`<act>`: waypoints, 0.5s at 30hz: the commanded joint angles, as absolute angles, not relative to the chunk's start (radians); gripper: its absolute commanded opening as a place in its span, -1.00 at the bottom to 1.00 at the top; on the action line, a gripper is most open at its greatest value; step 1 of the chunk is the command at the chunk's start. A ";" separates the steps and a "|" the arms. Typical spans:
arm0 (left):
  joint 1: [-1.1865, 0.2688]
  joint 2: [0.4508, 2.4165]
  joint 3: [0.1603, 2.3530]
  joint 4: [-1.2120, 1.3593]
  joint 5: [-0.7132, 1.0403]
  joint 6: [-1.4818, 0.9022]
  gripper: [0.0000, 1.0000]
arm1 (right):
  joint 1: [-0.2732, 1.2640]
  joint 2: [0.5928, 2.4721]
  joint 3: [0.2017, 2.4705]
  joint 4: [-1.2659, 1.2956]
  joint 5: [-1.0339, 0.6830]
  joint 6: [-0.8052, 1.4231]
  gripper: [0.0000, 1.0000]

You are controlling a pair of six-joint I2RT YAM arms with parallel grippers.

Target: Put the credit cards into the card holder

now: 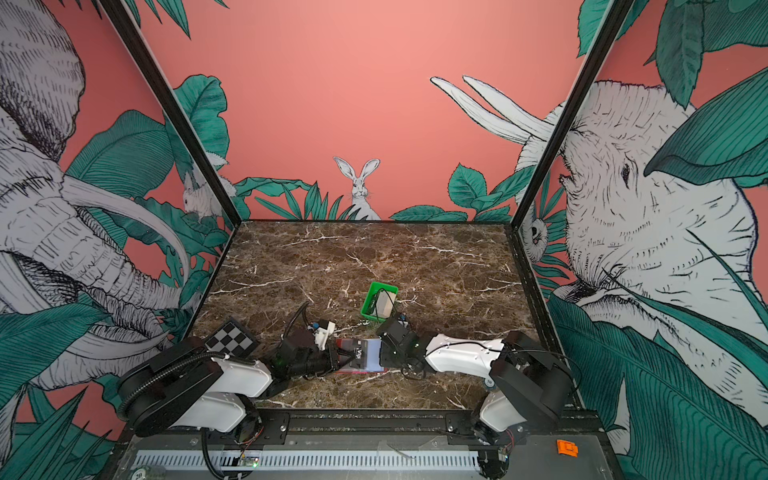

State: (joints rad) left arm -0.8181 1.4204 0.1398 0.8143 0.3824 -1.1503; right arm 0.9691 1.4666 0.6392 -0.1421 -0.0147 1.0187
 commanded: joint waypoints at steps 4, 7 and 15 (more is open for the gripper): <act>-0.841 1.449 0.137 0.804 0.365 -1.163 -0.98 | 0.973 1.482 0.612 -0.131 0.002 1.028 -0.74; -0.841 1.456 0.141 0.796 0.361 -1.161 -0.94 | 0.973 1.482 0.609 -0.130 0.003 1.029 -0.74; -0.842 1.426 0.164 0.692 0.346 -1.151 -0.75 | 0.973 1.486 0.612 -0.152 0.013 1.029 -0.74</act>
